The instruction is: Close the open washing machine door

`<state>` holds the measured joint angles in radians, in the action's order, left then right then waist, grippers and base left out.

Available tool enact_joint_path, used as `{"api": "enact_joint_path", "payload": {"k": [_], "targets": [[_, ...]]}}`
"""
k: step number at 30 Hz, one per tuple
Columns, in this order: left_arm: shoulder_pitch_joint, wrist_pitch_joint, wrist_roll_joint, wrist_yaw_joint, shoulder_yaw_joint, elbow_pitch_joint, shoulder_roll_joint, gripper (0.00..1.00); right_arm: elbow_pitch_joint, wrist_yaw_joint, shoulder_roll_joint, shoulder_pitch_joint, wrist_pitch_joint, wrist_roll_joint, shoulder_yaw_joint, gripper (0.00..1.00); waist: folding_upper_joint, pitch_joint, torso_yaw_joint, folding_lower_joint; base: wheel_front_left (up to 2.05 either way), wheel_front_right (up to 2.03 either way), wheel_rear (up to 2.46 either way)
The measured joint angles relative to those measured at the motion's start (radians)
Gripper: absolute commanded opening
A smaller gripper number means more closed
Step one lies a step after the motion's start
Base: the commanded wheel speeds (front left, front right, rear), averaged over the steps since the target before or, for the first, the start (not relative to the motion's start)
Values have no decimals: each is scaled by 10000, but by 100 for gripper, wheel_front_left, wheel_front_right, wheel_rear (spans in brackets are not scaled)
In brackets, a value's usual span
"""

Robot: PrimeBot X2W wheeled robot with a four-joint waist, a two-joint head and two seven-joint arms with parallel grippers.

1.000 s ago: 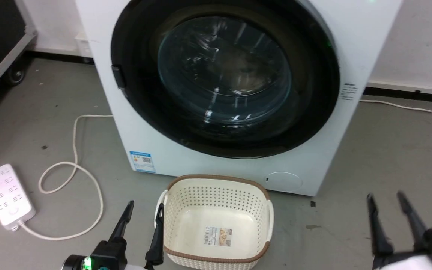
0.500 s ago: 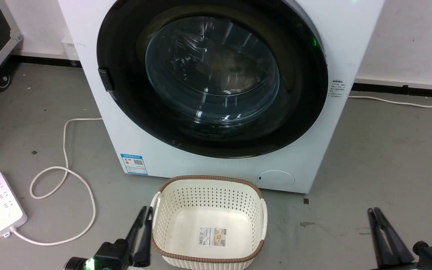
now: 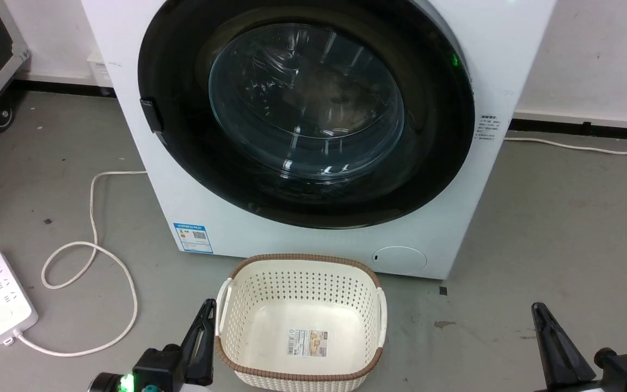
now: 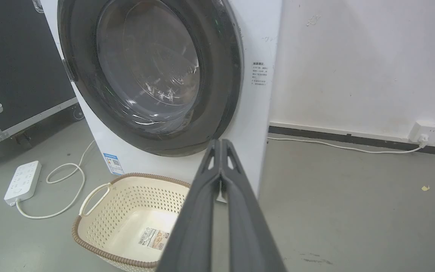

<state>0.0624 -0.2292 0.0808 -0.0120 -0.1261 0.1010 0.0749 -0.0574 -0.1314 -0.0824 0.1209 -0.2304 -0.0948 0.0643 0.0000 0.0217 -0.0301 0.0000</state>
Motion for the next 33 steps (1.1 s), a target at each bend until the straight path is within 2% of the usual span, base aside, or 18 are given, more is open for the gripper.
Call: {"api": "enact_joint_path", "payload": {"k": [33], "targets": [[-69, 663, -240, 4, 366, -268, -46, 0, 119, 0, 50, -251, 660, 255, -174, 0, 0, -63, 88, 0, 0, 0, 0]]}}
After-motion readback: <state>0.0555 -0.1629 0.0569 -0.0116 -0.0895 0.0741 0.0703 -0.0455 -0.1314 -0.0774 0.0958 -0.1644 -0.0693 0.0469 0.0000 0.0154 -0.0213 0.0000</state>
